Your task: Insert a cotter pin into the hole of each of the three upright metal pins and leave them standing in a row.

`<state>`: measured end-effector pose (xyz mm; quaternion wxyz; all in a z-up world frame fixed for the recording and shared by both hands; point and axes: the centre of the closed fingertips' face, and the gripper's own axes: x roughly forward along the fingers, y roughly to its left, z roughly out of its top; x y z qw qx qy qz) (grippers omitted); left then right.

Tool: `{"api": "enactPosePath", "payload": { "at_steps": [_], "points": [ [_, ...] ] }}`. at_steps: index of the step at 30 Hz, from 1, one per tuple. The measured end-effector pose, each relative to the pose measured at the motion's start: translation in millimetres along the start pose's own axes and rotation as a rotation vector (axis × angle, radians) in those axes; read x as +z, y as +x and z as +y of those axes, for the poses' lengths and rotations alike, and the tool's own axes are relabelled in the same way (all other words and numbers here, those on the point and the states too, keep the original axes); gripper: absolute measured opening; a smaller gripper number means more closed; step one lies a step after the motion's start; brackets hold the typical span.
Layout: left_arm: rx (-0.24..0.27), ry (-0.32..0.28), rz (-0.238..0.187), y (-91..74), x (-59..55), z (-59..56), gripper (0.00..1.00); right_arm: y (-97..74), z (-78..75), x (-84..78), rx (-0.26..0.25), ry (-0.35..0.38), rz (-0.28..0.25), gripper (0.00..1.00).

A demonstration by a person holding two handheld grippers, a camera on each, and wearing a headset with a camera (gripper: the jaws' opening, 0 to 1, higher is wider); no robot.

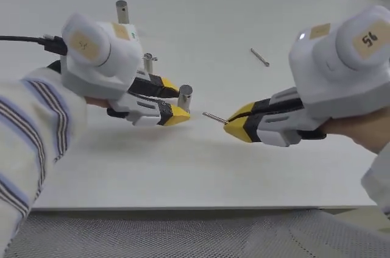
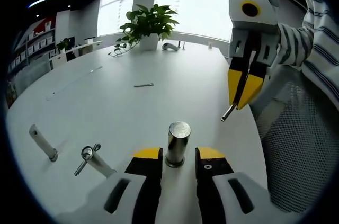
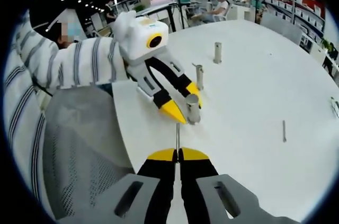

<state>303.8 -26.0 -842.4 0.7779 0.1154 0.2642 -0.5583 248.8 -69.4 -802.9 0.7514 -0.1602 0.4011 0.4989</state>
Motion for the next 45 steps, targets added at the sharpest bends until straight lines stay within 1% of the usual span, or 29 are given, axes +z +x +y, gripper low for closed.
{"api": "enactPosePath", "payload": {
  "at_steps": [2, 4, 6, 7, 9, 14, 16, 22, 30, 34, 39, 45],
  "points": [
    [-0.001, -0.011, -0.003, 0.3, 0.4, -0.2, 0.20, 0.0, -0.4, 1.1, -0.002, 0.001, -0.003, 0.03],
    [0.003, -0.008, -0.008, 0.5, 0.9, 0.5, 0.19, 0.1, -0.6, 2.7, -0.004, 0.008, -0.010, 0.03],
    [0.005, -0.006, -0.004, 0.5, 0.5, 0.7, 0.15, 0.6, -1.0, 4.2, -0.007, 0.012, -0.016, 0.03],
    [0.015, -0.001, -0.003, 0.3, 0.3, 2.5, 0.14, 0.8, -1.1, 4.2, -0.007, 0.012, -0.016, 0.03],
    [0.017, -0.003, 0.001, -0.5, -0.5, 2.7, 0.12, 1.5, -1.7, 4.7, -0.010, 0.011, -0.016, 0.03],
    [0.020, -0.017, 0.000, -1.5, -1.4, 1.6, 0.12, 2.9, -2.2, 6.2, -0.012, 0.019, -0.023, 0.03],
    [0.025, -0.038, -0.009, -1.7, -1.8, 1.7, 0.12, 3.8, -2.0, 6.9, -0.012, 0.021, -0.025, 0.03],
    [0.042, -0.036, -0.017, -2.1, -2.2, 1.1, 0.12, 5.9, -2.6, 8.1, -0.016, 0.026, -0.030, 0.03],
    [0.067, -0.055, -0.033, -2.6, -2.5, 1.7, 0.12, 8.9, -6.4, 11.0, -0.027, 0.032, -0.042, 0.03],
    [0.082, -0.053, -0.027, -2.2, -2.1, 1.8, 0.12, 10.6, -9.2, 14.5, -0.034, 0.040, -0.056, 0.03],
    [0.099, -0.077, -0.034, -2.4, -2.3, 2.7, 0.12, 14.5, -10.7, 16.6, -0.033, 0.043, -0.064, 0.03],
    [0.131, -0.091, -0.027, -1.4, -1.9, 2.9, 0.12, 18.8, -12.8, 16.5, -0.043, 0.058, -0.076, 0.03]
  ]
}}
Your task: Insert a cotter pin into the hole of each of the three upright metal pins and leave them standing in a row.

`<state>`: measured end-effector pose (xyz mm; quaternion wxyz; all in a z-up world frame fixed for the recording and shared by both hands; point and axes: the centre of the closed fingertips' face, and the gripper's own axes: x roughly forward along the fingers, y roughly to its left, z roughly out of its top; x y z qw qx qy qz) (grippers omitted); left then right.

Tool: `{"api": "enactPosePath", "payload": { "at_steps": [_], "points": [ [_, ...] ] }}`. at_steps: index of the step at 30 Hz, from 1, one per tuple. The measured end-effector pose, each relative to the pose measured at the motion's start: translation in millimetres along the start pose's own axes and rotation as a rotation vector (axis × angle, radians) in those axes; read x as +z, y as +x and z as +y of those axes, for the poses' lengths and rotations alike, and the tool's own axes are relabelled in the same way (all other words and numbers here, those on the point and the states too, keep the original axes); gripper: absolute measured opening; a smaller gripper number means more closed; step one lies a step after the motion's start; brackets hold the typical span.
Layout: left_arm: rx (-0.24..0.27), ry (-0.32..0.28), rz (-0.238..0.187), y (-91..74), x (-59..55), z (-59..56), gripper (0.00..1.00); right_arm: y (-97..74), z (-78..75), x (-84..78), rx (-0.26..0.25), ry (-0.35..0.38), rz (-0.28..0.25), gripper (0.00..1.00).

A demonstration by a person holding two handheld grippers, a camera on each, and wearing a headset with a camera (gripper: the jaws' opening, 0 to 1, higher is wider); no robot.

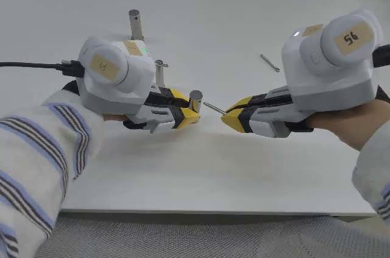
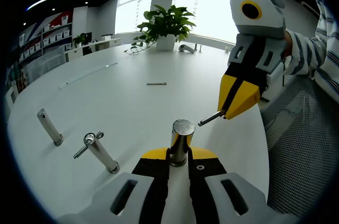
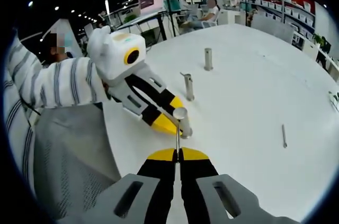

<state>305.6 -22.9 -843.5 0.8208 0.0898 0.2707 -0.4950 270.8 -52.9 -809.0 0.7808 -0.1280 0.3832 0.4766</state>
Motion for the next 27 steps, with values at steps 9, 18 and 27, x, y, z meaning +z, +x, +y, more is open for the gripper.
{"api": "enactPosePath", "payload": {
  "at_steps": [9, 18, 27],
  "points": [
    [0.047, -0.022, 0.000, 0.8, 0.6, 0.5, 0.11, 3.2, -0.9, 0.1, -0.005, 0.005, -0.013, 0.03],
    [0.076, -0.025, 0.012, 1.8, 1.6, 0.1, 0.11, 3.4, -3.3, 1.4, -0.015, -0.014, -0.013, 0.03],
    [0.089, -0.052, 0.017, 3.0, 1.9, -0.2, 0.11, 5.0, -4.3, 1.9, -0.024, -0.031, 0.002, 0.03]
  ]
}}
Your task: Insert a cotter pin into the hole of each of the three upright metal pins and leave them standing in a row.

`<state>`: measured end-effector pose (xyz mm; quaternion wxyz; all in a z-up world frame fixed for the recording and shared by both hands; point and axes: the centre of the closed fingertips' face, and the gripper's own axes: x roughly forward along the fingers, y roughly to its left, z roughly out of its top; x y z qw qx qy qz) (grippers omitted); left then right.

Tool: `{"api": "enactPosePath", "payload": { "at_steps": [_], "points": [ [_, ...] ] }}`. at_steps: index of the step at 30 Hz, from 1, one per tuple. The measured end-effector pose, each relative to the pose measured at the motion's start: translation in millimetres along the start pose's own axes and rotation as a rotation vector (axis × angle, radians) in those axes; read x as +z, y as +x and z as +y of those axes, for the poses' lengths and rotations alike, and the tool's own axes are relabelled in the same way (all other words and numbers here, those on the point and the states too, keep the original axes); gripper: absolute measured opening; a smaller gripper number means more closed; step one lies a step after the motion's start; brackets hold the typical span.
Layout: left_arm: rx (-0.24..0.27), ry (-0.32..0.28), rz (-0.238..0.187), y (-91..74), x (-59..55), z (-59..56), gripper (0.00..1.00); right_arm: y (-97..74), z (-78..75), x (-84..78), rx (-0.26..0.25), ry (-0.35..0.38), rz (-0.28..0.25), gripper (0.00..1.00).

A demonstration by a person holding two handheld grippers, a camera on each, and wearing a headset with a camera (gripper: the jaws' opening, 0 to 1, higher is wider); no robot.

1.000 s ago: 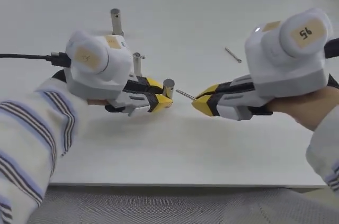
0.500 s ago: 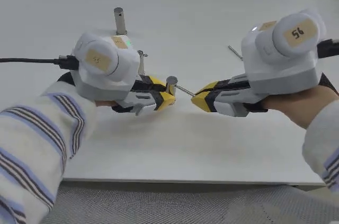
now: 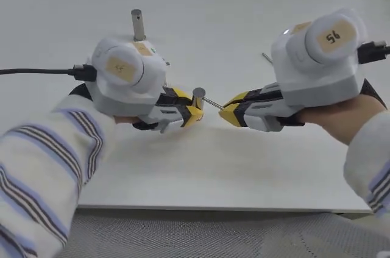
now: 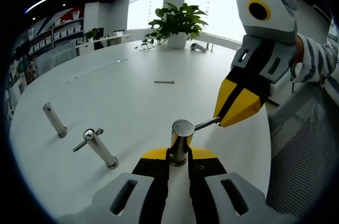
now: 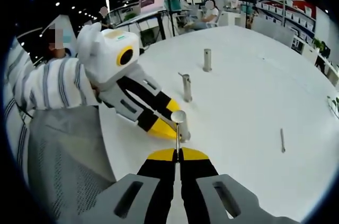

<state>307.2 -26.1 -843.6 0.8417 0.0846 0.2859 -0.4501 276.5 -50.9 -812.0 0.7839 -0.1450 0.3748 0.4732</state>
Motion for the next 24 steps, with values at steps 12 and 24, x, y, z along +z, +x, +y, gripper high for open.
{"api": "enactPosePath", "payload": {
  "at_steps": [12, 24],
  "points": [
    [0.028, 0.022, 0.032, -0.6, -0.7, 0.5, 0.11, 1.3, 0.0, 0.4, -0.018, -0.009, 0.018, 0.03],
    [0.049, 0.040, 0.052, -2.6, -2.0, 1.7, 0.11, 2.3, -3.1, 2.7, -0.054, -0.090, 0.054, 0.03]
  ]
}}
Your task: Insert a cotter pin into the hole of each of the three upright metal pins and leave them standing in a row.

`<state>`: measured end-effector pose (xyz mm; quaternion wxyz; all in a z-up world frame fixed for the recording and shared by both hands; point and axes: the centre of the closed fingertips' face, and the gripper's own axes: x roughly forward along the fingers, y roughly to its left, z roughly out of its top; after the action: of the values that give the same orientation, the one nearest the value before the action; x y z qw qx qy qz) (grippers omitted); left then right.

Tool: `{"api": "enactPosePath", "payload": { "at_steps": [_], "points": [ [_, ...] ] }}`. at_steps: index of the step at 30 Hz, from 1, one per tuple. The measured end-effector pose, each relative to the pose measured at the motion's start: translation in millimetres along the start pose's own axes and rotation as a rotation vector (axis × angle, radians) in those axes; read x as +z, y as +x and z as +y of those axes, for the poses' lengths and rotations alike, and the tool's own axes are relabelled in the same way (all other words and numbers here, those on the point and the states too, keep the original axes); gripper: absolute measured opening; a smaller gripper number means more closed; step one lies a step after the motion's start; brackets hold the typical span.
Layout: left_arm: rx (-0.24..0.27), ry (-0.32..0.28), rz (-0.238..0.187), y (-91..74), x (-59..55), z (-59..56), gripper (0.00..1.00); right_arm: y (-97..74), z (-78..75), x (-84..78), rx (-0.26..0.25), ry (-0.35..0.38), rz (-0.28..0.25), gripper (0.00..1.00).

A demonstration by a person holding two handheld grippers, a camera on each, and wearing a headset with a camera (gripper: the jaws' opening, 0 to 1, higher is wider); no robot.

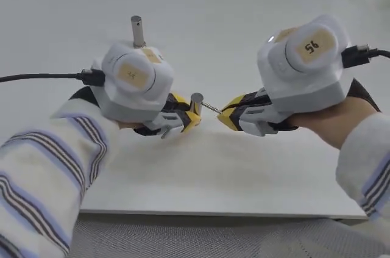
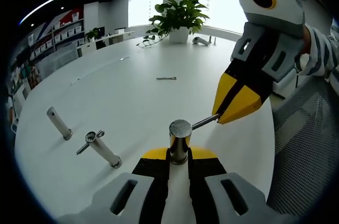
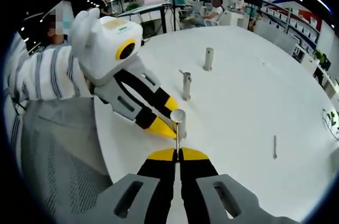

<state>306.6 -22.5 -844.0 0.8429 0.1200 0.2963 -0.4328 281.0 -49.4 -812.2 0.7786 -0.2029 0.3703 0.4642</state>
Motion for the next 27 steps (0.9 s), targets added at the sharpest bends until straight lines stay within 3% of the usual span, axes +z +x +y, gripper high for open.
{"api": "enactPosePath", "payload": {
  "at_steps": [16, 27],
  "points": [
    [-0.017, 0.033, 0.013, -4.6, -2.9, -2.9, 0.10, 1.6, -2.5, 1.6, 0.050, -0.098, 0.013, 0.03],
    [-0.028, 0.049, 0.017, -5.3, -4.3, -2.7, 0.10, 2.9, -5.4, 1.7, 0.114, -0.225, 0.021, 0.03]
  ]
}}
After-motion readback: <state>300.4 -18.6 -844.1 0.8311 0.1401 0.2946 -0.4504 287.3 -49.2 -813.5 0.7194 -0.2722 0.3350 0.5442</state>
